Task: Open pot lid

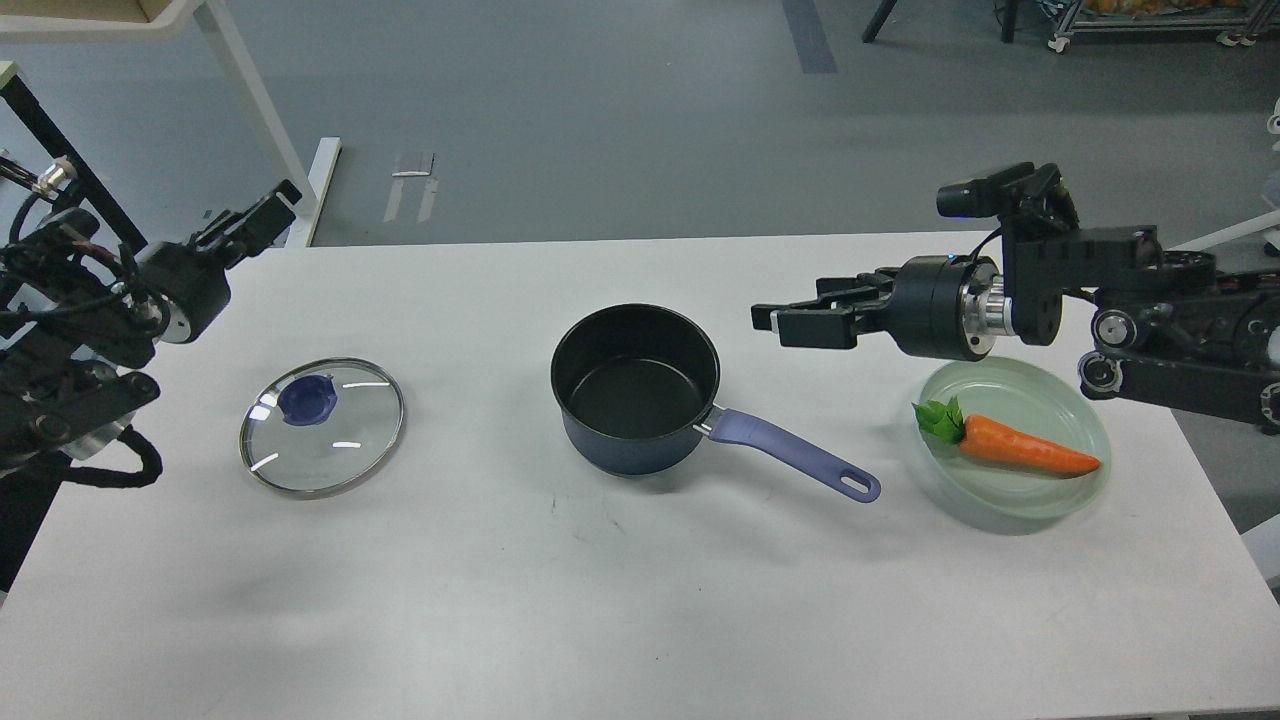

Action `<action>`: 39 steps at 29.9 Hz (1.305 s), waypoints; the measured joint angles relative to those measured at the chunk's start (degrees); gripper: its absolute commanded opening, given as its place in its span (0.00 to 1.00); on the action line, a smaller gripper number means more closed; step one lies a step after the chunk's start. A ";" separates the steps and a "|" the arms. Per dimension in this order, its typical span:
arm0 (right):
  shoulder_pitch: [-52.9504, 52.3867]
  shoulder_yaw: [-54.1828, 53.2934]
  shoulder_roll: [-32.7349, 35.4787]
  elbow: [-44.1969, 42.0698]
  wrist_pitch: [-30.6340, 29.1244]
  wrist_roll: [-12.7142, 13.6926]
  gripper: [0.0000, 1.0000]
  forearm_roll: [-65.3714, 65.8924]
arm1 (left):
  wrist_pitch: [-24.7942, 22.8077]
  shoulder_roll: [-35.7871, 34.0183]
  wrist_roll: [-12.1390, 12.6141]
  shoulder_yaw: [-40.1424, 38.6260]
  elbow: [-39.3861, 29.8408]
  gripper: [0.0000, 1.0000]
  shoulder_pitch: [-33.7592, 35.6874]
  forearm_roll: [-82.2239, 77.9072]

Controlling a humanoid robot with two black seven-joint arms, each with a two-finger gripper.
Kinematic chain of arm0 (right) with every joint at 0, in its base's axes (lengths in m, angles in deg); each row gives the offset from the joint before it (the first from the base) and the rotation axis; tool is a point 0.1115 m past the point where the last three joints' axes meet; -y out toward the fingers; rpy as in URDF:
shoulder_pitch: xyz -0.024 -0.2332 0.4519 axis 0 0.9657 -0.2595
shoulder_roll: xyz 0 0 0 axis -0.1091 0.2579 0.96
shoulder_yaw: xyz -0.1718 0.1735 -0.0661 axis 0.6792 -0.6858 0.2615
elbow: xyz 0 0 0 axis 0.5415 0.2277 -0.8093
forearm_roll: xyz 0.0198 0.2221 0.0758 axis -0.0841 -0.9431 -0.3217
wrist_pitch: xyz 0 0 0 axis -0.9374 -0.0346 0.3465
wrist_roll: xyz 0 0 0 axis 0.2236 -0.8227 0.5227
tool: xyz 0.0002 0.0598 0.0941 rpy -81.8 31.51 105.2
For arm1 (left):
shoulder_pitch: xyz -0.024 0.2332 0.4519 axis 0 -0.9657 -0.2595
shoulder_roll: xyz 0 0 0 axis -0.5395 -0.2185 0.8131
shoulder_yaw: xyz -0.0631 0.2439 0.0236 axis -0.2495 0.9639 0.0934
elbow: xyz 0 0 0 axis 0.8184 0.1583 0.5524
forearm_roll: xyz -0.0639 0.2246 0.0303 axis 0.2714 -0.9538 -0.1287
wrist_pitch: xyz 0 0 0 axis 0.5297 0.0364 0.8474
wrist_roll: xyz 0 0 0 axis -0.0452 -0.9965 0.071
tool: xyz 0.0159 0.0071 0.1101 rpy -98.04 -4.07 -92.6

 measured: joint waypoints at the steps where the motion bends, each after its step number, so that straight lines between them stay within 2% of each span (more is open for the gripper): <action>1: 2.18 -4.39 0.56 -0.60 -0.04 0.02 0.99 -0.29 | -0.85 0.42 0.00 0.00 -0.01 0.99 1.07 2.42; 7: 14.54 -27.40 1.20 -7.00 0.07 0.08 0.99 -4.27 | -4.87 3.78 0.00 -2.31 0.30 0.99 3.98 14.63; 12: 22.72 -39.49 0.74 -8.65 0.41 0.08 0.99 -10.72 | -7.86 9.66 0.00 -10.11 2.43 0.99 3.63 21.66; 17: 26.06 -44.52 0.36 -11.14 0.93 0.08 1.00 -24.19 | -11.44 13.90 0.00 -14.49 3.77 0.99 1.34 27.89; 21: 27.25 -45.54 -2.47 -15.14 0.98 0.02 1.00 -39.24 | -14.22 14.44 0.00 -17.83 3.91 0.99 -1.42 36.92; 27: 30.02 -48.97 -7.93 -22.95 0.56 -0.02 1.00 -57.08 | -20.90 13.89 0.00 -21.34 3.88 0.99 -5.74 45.37; 33: 34.99 -58.16 -15.81 -28.84 0.00 -0.03 1.00 -61.90 | -22.30 14.27 0.00 -27.17 3.81 0.99 -9.46 46.26; 39: 42.08 -71.18 -22.65 -29.85 -1.62 0.53 1.00 -63.41 | -23.33 13.72 -0.01 -28.67 2.68 0.99 -10.35 46.41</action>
